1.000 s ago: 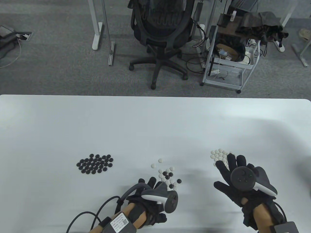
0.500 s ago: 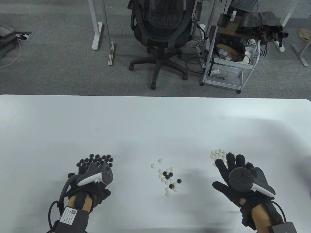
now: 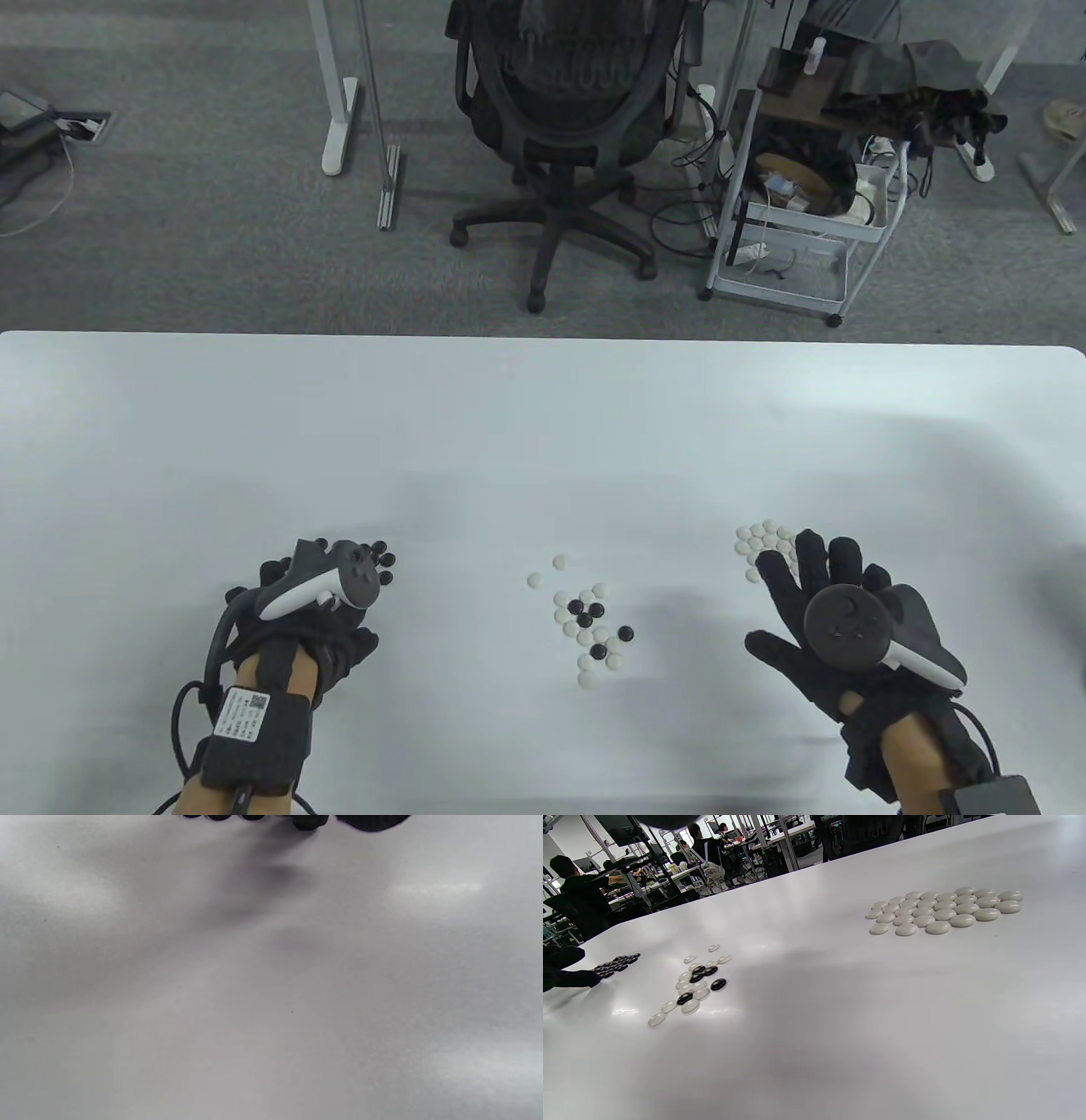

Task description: Go stone sorting task

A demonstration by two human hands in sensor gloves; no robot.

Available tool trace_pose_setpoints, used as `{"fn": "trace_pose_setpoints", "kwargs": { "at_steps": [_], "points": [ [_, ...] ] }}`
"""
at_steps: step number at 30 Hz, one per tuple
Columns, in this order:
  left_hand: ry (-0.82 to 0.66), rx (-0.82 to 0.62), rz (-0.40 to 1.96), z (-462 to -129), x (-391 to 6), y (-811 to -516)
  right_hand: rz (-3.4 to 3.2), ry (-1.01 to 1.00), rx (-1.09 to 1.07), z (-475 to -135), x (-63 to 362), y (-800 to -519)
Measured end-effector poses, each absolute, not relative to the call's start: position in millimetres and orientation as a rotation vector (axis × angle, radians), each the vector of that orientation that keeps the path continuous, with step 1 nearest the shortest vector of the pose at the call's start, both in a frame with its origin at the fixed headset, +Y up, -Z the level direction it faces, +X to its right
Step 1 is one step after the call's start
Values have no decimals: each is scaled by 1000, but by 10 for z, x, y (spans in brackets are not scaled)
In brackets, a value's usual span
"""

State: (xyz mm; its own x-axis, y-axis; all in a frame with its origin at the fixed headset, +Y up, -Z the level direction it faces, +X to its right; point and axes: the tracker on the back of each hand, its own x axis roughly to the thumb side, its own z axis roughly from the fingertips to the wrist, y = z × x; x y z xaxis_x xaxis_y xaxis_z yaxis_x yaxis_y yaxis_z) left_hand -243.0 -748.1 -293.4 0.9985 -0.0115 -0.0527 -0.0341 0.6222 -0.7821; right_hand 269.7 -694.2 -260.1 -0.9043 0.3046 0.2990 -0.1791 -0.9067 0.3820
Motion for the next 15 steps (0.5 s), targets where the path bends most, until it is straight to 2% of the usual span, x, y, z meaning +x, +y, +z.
{"fn": "trace_pose_setpoints", "kwargs": {
  "at_steps": [4,9,13,15],
  "points": [
    [66,-909,13,-2981,-2403,-7470,2793,509,524,-2599,2698,-6940],
    [36,-870,-2,-3049,-2243,-7309,2787,501,525,-2603,2711,-6940],
    [-67,-844,-6,-3099,-1881,-7146,2786,509,521,-2604,2715,-6940],
    [-164,-832,-26,-3103,-1565,-7085,2787,514,521,-2602,2713,-6939]
  ]
}}
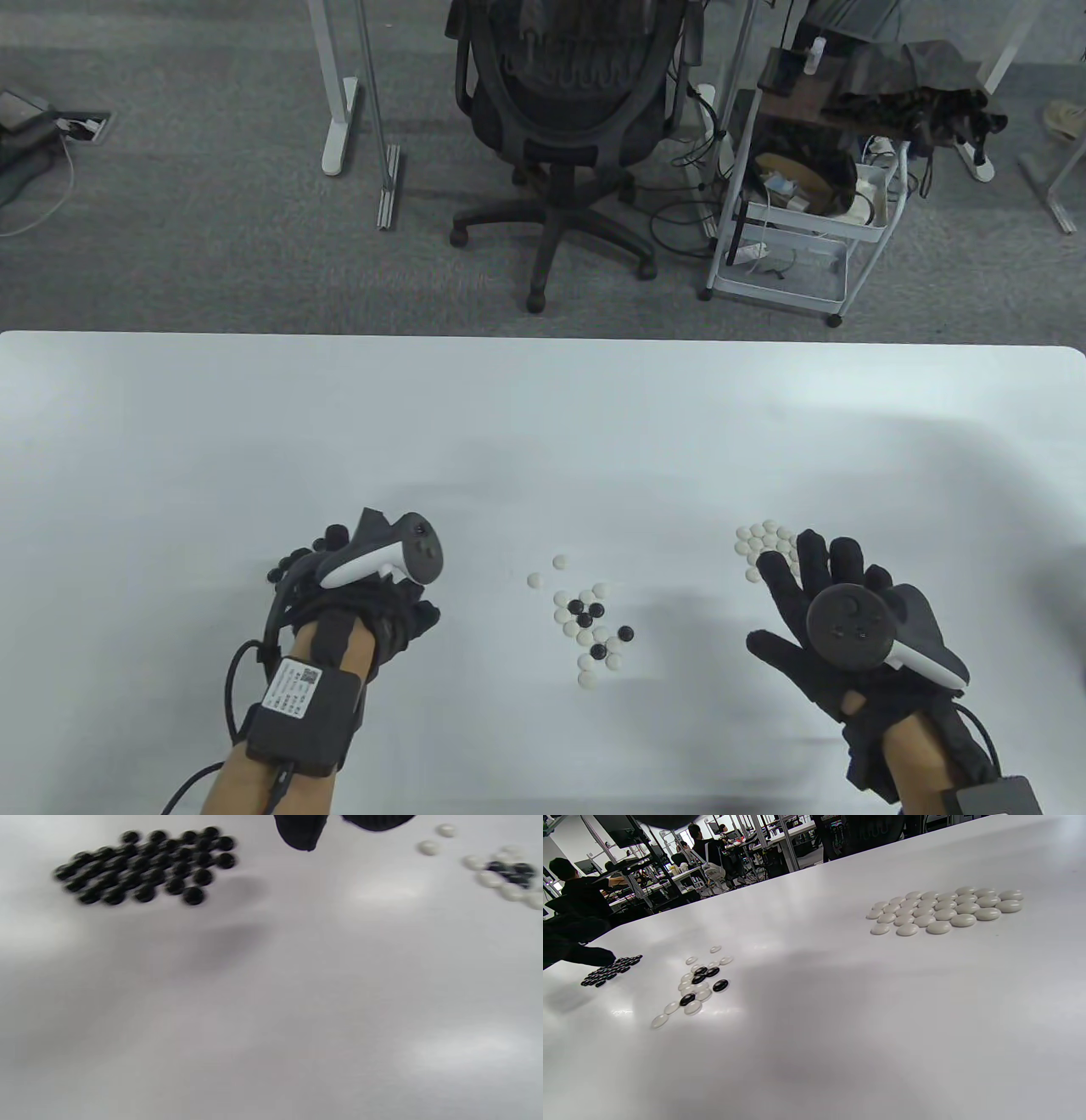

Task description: Go stone sorting task

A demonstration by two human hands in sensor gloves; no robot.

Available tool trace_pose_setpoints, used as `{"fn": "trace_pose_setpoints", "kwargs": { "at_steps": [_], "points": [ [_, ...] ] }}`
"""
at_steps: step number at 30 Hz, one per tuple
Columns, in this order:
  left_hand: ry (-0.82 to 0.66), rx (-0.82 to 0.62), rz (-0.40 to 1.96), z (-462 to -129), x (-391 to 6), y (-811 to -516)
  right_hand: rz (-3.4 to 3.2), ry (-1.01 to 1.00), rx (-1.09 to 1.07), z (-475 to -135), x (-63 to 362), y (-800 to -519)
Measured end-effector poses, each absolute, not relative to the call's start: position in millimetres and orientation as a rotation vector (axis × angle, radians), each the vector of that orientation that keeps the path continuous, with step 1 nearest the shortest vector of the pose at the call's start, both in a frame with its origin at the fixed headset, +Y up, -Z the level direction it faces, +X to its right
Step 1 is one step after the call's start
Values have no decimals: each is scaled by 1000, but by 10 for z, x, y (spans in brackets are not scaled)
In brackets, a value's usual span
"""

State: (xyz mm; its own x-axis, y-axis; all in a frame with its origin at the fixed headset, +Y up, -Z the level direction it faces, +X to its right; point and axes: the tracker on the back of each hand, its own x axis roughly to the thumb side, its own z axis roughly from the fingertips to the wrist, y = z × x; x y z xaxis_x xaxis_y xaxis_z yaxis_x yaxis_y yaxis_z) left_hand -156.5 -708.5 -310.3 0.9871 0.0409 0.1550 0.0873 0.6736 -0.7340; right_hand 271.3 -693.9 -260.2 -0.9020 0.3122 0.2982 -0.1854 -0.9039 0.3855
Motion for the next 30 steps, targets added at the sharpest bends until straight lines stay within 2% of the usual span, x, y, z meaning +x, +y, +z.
{"fn": "trace_pose_setpoints", "kwargs": {
  "at_steps": [4,8,12,16,19,23,26,30],
  "points": [
    [-359,-825,10,-3052,-956,-7113,2786,516,523,-2601,2713,-6937],
    [-494,-811,-26,-3012,-435,-7191,2784,528,522,-2602,2714,-6943],
    [-560,-817,-42,-3041,-50,-7272,2781,527,523,-2599,2716,-6934],
    [-587,-832,-68,-3086,148,-7391,2771,519,526,-2599,2728,-6922],
    [-582,-861,-88,-3131,227,-7513,2768,527,526,-2603,2730,-6925],
    [-553,-861,-46,-3287,291,-7527,2769,537,523,-2608,2727,-6930],
    [-440,-820,-72,-3560,283,-7502,2771,546,518,-2609,2727,-6939],
    [-264,-817,17,-3894,73,-7515,2766,541,517,-2602,2726,-6929]
  ]
}}
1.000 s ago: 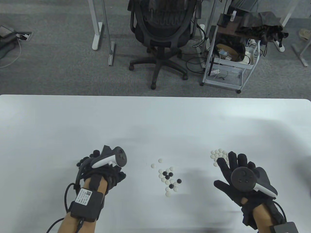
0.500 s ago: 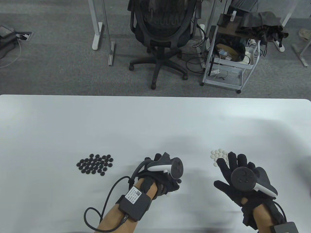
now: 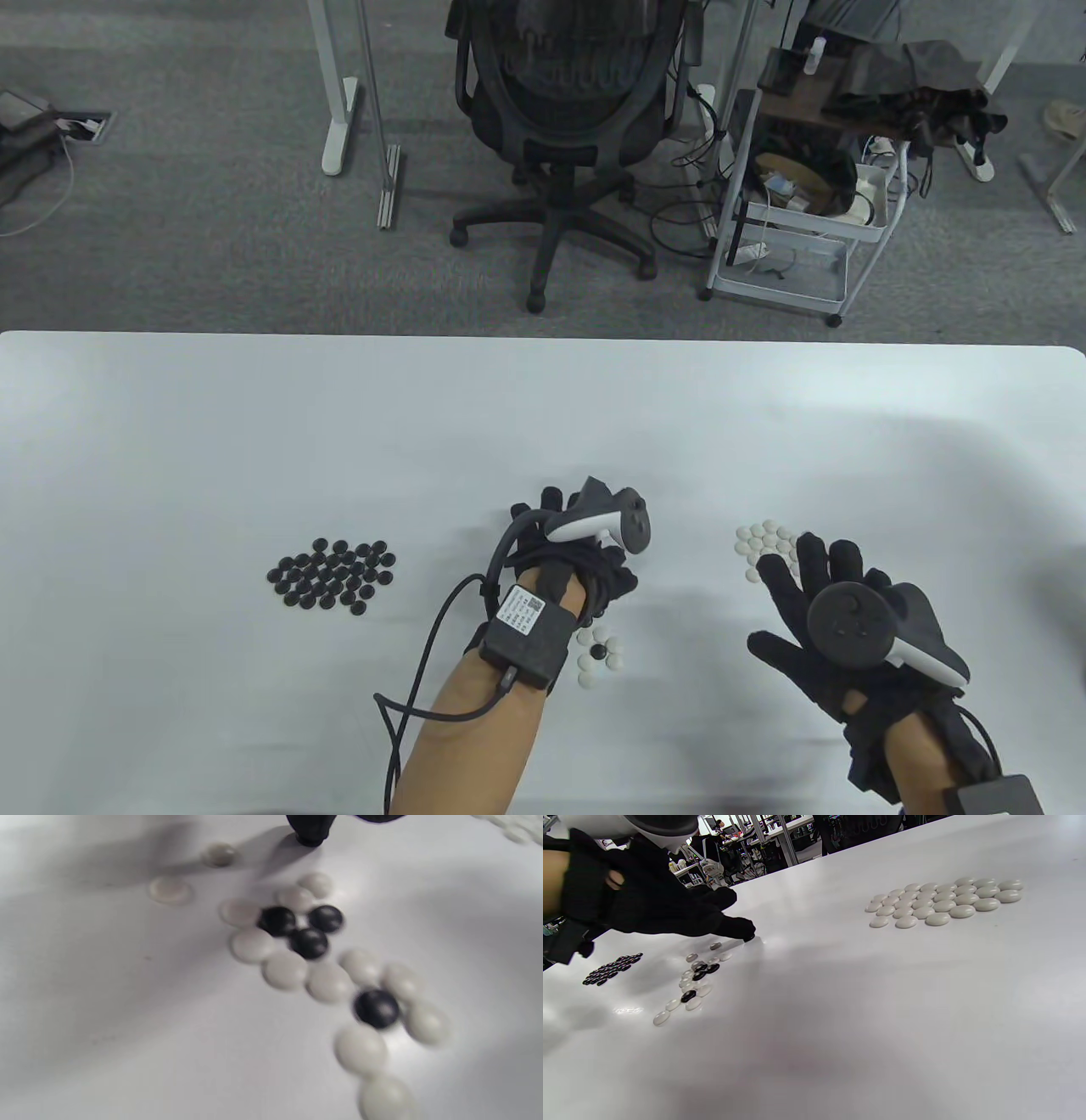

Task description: Go stone sorting task

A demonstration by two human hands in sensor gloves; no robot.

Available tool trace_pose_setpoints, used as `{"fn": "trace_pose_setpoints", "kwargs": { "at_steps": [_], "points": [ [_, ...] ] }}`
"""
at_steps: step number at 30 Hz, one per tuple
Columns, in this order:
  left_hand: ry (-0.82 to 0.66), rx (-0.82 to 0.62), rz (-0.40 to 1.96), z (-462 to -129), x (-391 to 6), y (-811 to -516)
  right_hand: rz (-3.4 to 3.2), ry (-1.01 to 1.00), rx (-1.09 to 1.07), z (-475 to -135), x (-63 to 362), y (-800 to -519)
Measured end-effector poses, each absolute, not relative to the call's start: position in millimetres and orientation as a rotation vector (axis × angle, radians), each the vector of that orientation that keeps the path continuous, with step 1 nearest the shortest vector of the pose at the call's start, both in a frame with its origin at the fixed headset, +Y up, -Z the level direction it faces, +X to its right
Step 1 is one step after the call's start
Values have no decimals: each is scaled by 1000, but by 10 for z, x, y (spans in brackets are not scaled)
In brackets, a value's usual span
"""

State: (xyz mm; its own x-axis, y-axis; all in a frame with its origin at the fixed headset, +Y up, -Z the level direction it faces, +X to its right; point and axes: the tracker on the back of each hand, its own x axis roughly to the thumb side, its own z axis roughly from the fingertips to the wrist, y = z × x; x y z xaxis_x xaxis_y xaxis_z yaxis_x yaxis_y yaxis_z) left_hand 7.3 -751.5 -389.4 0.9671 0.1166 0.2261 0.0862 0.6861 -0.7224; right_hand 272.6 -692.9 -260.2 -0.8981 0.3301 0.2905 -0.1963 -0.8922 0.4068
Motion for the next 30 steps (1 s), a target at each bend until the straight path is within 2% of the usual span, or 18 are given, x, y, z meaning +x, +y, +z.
{"fn": "trace_pose_setpoints", "kwargs": {
  "at_steps": [5,13,21,30],
  "points": [
    [-119,-807,66,-4071,-442,-7499,2755,557,523,-2611,2729,-6935],
    [-99,-880,-11,-3901,-1163,-7394,2751,550,505,-2619,2755,-6918],
    [-46,-906,-70,-3671,-1644,-7352,2764,569,508,-2622,2729,-6940],
    [46,-914,-107,-3514,-1984,-7324,2765,584,507,-2620,2717,-6946]
  ]
}}
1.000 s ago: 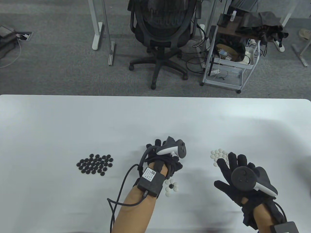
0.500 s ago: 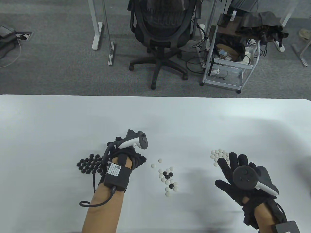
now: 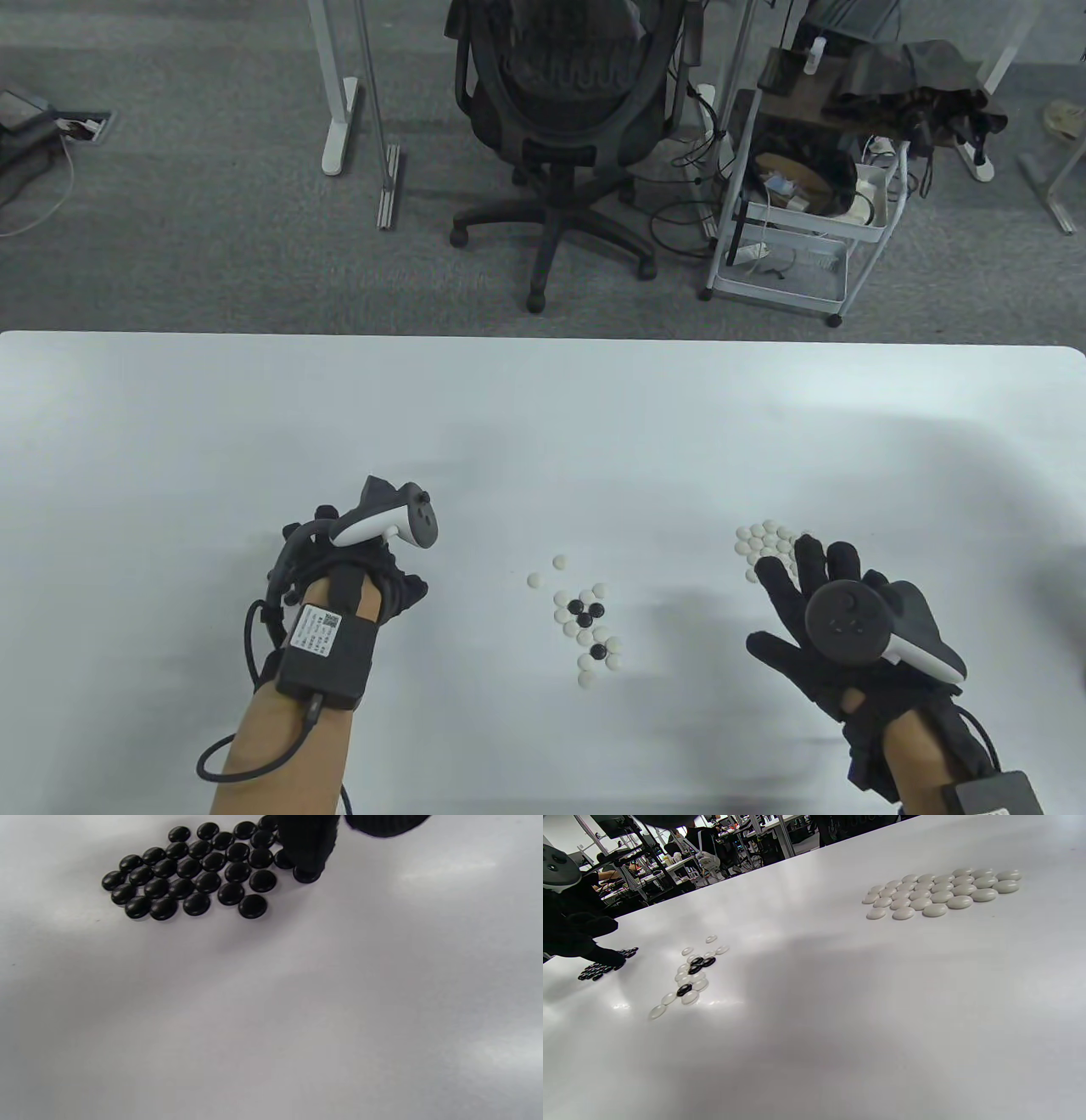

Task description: Go stone sorting task

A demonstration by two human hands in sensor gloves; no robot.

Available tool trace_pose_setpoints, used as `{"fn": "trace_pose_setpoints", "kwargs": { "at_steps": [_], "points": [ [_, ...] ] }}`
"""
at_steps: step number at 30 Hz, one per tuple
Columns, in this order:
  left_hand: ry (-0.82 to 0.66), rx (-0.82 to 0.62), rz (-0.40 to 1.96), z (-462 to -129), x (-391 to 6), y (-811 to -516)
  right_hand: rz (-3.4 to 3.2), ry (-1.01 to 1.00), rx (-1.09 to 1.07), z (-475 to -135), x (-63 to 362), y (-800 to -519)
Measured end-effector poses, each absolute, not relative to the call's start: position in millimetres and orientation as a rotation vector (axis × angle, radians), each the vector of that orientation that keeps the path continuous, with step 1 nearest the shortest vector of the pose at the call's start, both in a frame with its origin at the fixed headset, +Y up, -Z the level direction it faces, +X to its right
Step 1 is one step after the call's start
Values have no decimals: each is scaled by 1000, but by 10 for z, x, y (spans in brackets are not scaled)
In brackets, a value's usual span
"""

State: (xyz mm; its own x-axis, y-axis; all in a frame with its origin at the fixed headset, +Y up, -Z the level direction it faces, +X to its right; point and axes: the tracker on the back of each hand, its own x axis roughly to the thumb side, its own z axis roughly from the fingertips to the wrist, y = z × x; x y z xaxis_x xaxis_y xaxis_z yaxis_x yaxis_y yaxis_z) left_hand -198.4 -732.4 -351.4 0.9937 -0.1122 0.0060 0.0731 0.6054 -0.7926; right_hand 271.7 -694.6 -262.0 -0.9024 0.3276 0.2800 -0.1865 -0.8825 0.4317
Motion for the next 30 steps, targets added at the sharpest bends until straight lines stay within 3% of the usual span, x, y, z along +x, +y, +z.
{"fn": "trace_pose_setpoints", "kwargs": {
  "at_steps": [5,8,14,18,24,30],
  "points": [
    [-1,-881,-21,-3461,-2030,-7218,2769,590,502,-2621,2712,-6949],
    [-57,-801,45,-3385,-1983,-6996,2769,590,501,-2622,2711,-6949],
    [-185,-503,89,-2983,-1903,-6356,2768,588,497,-2623,2712,-6946],
    [-264,-306,50,-2637,-1888,-6145,2766,575,509,-2620,2703,-6940],
    [-325,-89,-41,-2260,-1899,-6228,2764,559,523,-2623,2696,-6944],
    [-332,4,-78,-2109,-1966,-6470,2766,564,522,-2639,2693,-6980]
  ]
}}
